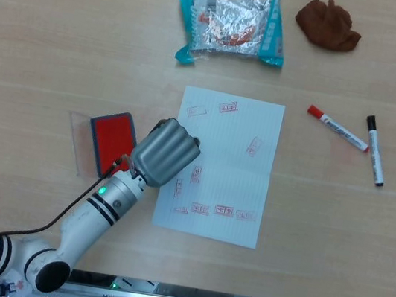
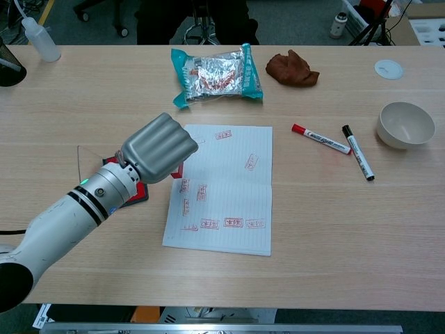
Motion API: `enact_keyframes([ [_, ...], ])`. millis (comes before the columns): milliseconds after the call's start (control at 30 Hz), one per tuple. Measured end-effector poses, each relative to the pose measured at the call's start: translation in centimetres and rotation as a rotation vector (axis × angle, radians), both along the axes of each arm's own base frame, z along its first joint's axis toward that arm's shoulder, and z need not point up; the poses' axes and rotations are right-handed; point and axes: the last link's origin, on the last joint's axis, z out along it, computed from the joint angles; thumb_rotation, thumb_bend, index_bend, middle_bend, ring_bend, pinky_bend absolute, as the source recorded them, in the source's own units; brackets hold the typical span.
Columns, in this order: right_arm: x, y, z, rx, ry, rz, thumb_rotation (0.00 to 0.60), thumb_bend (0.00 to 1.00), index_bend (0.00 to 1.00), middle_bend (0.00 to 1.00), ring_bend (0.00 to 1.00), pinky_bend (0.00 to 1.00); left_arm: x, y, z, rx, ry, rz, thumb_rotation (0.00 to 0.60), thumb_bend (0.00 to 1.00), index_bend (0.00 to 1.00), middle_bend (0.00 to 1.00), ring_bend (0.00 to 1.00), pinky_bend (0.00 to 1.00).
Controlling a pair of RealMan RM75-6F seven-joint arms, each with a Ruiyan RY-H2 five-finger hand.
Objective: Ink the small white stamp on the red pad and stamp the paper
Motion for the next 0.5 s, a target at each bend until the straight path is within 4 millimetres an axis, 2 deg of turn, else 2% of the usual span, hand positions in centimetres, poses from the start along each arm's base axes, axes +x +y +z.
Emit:
enact_keyframes([
  [500,0.2,0.2,0.0,-0.002,0.006,-0.003,0.600,0.12,0.21,0.32,0.22,0.27,-3.2,2.8,-1.0,0.035,0.036,0.067,0.600,0.26,0.58,1.00,1.00,1.00],
])
